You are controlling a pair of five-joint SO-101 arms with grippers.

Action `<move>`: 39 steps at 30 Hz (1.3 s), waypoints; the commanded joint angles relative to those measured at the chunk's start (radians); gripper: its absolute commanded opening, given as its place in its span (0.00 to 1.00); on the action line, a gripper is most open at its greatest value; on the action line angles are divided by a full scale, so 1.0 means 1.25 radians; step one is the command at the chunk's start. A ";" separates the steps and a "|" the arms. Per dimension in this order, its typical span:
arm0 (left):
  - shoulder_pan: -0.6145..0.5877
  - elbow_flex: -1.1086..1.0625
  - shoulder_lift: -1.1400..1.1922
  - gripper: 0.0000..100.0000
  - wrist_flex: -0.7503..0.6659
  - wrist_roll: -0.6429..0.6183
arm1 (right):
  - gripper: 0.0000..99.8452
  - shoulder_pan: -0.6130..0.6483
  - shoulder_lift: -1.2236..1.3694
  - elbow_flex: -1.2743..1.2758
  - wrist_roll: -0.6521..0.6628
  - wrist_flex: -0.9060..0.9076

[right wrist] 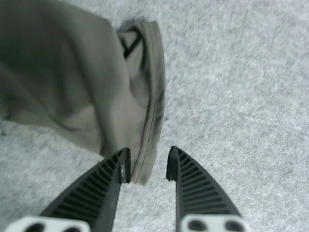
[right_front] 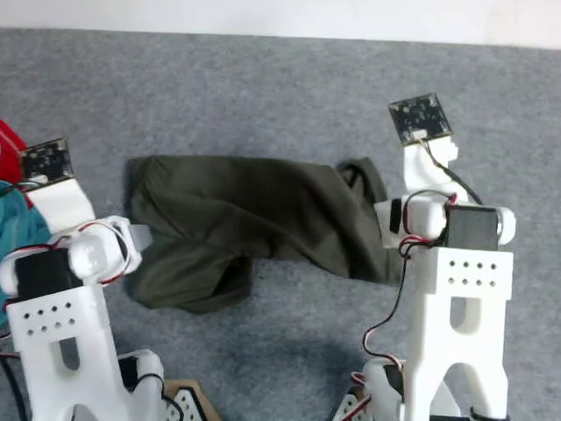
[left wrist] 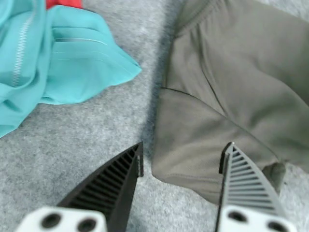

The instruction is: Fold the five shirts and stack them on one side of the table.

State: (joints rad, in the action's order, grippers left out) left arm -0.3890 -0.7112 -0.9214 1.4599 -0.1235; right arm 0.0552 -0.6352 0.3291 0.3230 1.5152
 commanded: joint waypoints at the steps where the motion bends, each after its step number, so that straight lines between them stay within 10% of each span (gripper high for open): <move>1: -0.047 -0.001 -0.007 0.26 -0.016 0.002 | 0.13 0.160 -0.026 -0.019 -0.049 0.056; 6: -0.084 0.004 0.067 0.26 -0.054 0.000 | 0.13 0.388 -0.025 0.060 -0.142 -0.002; 18: -0.126 0.144 0.388 0.26 -0.112 -0.061 | 0.13 0.677 -0.025 0.416 0.017 -0.431; 39: -0.246 0.188 0.398 0.26 -0.157 -0.058 | 0.12 0.813 0.271 0.388 0.016 -0.689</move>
State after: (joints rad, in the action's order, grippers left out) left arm -0.6897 -0.5117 -0.4258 1.2789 -0.1926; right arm 1.0679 -0.3191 0.8784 0.3291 0.6743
